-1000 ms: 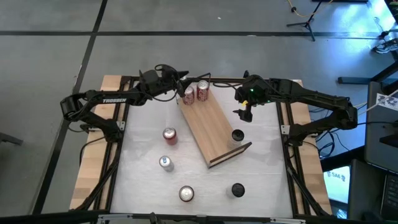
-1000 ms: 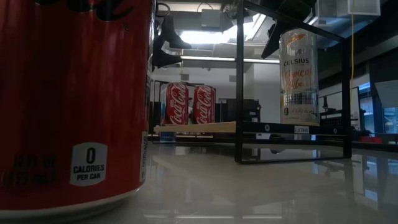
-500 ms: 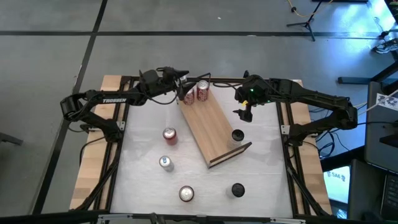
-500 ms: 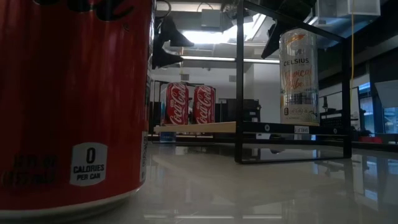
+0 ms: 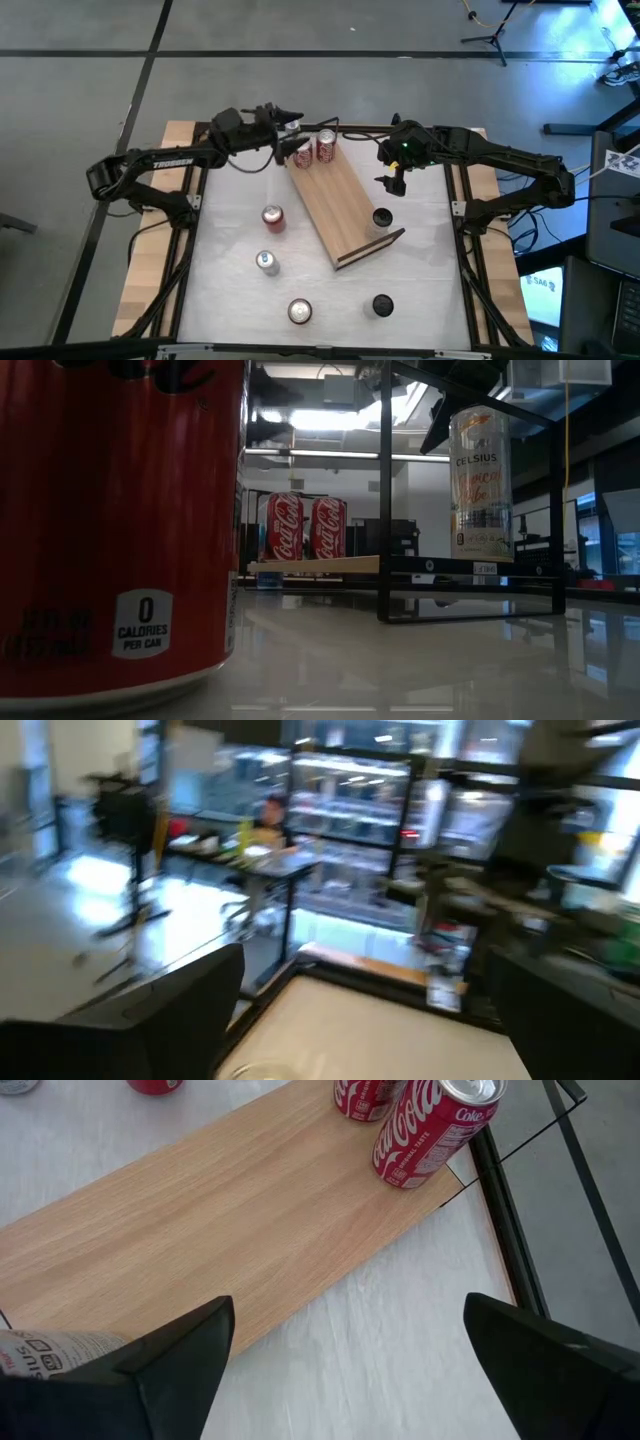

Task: Place canned beverage on shelf
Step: Put the top red black soda can on the shelf

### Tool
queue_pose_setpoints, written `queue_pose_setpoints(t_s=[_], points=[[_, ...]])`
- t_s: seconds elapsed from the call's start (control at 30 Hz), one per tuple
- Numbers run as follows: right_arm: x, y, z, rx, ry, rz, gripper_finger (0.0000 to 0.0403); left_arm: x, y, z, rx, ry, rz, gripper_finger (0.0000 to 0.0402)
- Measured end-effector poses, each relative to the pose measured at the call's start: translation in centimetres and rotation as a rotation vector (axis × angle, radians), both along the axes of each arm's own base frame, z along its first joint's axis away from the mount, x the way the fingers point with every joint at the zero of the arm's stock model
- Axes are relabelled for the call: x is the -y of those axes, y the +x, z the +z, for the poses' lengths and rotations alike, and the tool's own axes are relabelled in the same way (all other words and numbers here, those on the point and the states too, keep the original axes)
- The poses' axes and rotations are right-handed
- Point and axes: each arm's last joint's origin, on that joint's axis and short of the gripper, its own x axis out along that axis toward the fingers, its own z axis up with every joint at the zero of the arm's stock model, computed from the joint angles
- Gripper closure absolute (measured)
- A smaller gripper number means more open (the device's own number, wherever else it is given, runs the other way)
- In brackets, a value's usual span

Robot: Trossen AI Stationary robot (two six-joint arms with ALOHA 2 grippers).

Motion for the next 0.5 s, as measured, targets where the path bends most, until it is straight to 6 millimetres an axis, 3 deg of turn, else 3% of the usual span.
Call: queue_pose_setpoints(t_s=[0.2, 0.5], points=[[0.0, 0.0, 0.0, 0.000, 0.000, 0.000, 0.0013, 2.7, -1.0, 1.7, -0.024, 0.070, -0.132, 0.0003], [0.0, 0.0, 0.0, 0.000, 0.000, 0.000, 0.0013, 6.3, -2.5, 1.4, -0.227, 0.027, -0.227, 0.0003]])
